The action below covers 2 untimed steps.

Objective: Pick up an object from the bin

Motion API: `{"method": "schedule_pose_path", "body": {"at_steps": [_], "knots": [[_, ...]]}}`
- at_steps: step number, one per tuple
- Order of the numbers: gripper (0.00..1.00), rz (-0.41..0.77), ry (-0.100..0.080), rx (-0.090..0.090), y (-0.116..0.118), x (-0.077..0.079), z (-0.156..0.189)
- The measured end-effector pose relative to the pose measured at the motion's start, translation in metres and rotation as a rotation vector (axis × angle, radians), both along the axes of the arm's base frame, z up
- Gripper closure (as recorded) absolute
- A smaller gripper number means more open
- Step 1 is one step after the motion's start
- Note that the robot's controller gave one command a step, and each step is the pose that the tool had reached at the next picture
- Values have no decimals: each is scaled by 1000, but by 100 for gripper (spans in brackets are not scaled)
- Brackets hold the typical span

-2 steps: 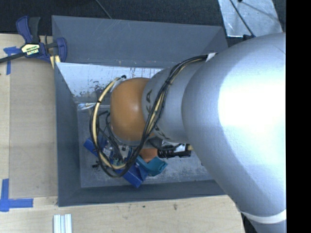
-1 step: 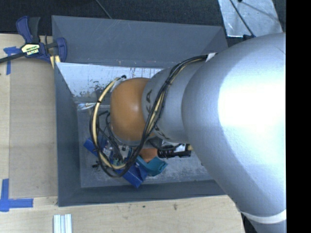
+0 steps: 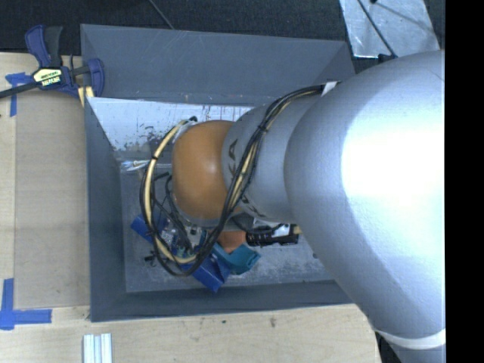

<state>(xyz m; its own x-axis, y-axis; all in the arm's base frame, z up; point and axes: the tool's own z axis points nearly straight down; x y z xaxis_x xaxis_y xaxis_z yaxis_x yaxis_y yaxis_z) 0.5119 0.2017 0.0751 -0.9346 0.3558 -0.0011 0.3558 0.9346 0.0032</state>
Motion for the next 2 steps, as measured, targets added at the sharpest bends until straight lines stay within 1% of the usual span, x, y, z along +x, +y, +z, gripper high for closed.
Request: {"method": "schedule_pose_path", "body": {"at_steps": [1,2], "knots": [[100,0,3,-2,-1,-1,11],[100,0,0,-1,0,0,19]]}}
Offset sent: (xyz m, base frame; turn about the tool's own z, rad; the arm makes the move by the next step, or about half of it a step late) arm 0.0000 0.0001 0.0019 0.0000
